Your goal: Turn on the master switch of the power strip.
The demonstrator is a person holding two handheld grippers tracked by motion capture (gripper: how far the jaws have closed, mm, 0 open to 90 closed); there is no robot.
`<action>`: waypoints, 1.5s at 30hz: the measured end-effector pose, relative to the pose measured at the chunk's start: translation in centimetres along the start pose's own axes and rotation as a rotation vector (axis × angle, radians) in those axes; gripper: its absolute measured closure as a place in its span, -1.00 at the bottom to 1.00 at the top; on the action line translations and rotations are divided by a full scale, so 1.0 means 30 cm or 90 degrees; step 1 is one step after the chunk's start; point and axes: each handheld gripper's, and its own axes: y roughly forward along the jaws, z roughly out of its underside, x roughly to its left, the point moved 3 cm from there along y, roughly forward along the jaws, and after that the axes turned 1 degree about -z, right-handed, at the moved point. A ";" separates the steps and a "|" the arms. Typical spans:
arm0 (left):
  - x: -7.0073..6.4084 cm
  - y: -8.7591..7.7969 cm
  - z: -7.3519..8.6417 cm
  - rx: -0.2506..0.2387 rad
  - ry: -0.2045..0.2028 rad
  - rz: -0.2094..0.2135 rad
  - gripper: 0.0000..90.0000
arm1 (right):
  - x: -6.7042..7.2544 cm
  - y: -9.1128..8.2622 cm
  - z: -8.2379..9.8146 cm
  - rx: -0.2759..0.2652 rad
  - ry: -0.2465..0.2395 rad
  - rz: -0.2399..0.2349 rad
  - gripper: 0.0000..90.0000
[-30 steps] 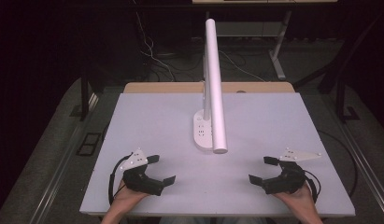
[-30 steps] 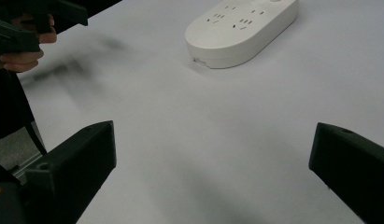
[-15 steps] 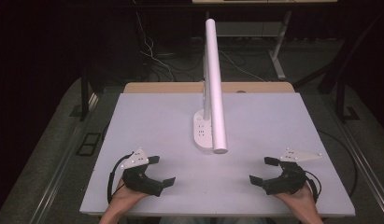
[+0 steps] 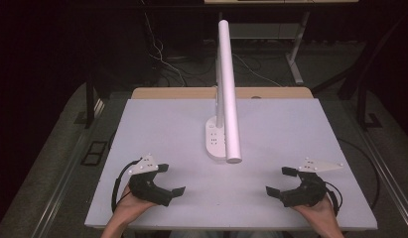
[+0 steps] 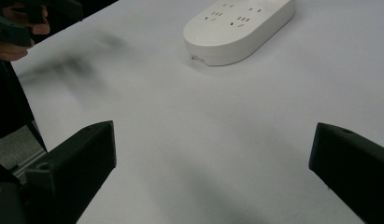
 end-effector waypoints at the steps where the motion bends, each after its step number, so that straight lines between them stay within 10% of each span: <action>1: 0.001 -0.001 -0.002 0.000 0.001 0.000 -1.00 | 0.000 0.000 0.000 -0.001 -0.001 0.000 -1.00; 45: 0.094 0.030 -0.207 0.042 0.026 -0.008 -1.00 | -0.006 -0.008 0.003 -0.001 0.002 0.001 -1.00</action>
